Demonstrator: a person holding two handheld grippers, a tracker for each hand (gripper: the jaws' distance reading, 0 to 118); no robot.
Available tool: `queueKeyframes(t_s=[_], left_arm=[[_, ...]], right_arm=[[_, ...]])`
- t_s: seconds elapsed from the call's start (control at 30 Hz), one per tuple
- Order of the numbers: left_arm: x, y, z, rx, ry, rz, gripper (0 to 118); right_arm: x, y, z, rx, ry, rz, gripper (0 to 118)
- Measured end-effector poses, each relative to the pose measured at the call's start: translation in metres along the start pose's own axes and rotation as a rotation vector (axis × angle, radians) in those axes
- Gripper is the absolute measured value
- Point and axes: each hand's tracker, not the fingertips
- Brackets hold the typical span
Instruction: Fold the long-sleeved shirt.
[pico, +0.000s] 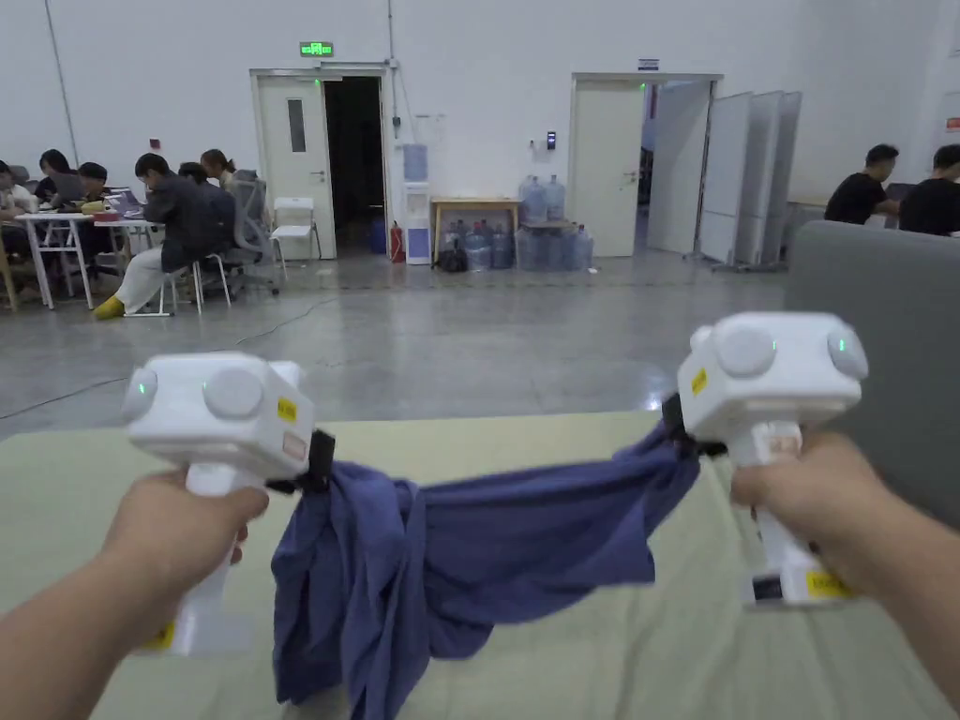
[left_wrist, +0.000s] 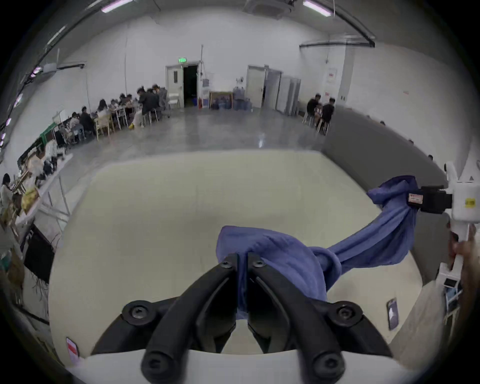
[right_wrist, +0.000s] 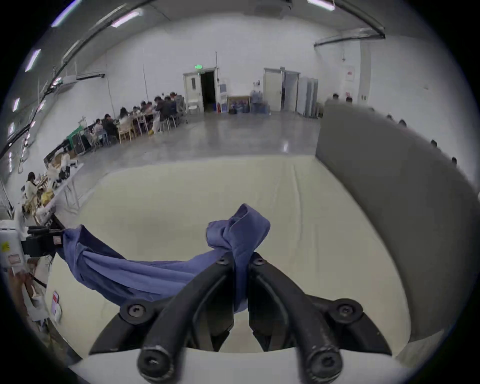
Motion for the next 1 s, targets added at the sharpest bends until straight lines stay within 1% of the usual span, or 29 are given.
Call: queueKeyframes(t_s=[0.07, 0.17, 0.23, 0.3, 0.33, 0.4, 0.47, 0.63, 0.67, 0.73, 0.8, 0.87, 0.9, 0.93, 0.97, 1.0], left_arm=[[0.003, -0.045, -0.023, -0.087, -0.006, 0.012, 0], [0.006, -0.115, -0.042, -0.201, 0.027, 0.017, 0], [0.008, -0.155, -0.044, -0.249, 0.01, 0.032, 0], [0.007, -0.193, -0.035, -0.307, -0.003, 0.007, 0], [0.01, -0.214, -0.026, -0.33, -0.009, 0.0, 0], [0.011, -0.246, -0.004, -0.319, -0.013, 0.009, 0], [0.015, -0.276, 0.021, -0.312, -0.02, 0.007, 0], [0.013, -0.339, 0.059, -0.342, -0.013, 0.048, 0], [0.008, -0.35, 0.058, -0.353, -0.006, 0.054, 0], [0.006, -0.369, 0.059, -0.387, 0.005, 0.074, 0], [0.005, -0.383, 0.052, -0.412, 0.002, 0.078, 0], [0.004, -0.388, 0.044, -0.429, 0.008, 0.069, 0], [0.002, -0.388, 0.039, -0.43, 0.01, 0.063, 0], [0.011, -0.388, 0.04, -0.43, 0.014, 0.057, 4], [0.009, -0.385, 0.036, -0.447, 0.019, 0.063, 16], [0.006, -0.381, 0.037, -0.467, 0.047, 0.077, 37]], right_arm=[[0.006, -0.051, -0.029, -0.063, 0.013, 0.0, 4], [0.013, -0.127, -0.048, -0.148, 0.038, 0.027, 4], [0.017, -0.169, -0.046, -0.19, 0.049, 0.055, 4], [0.021, -0.208, -0.036, -0.201, 0.058, 0.121, 4], [0.023, -0.23, -0.024, -0.196, 0.068, 0.13, 4], [0.027, -0.261, -0.005, -0.219, 0.1, 0.135, 4], [0.027, -0.29, 0.021, -0.227, 0.115, 0.16, 4], [0.028, -0.355, 0.06, -0.3, 0.138, 0.175, 4], [0.026, -0.367, 0.063, -0.312, 0.138, 0.193, 4], [0.021, -0.393, 0.065, -0.355, 0.117, 0.269, 4], [0.018, -0.41, 0.061, -0.384, 0.112, 0.273, 4], [0.018, -0.41, 0.052, -0.433, 0.119, 0.272, 5], [0.019, -0.405, 0.049, -0.432, 0.124, 0.264, 8], [0.02, -0.401, 0.044, -0.451, 0.128, 0.251, 20], [0.021, -0.399, 0.038, -0.482, 0.122, 0.249, 39], [0.022, -0.395, 0.037, -0.493, 0.084, 0.256, 61]])
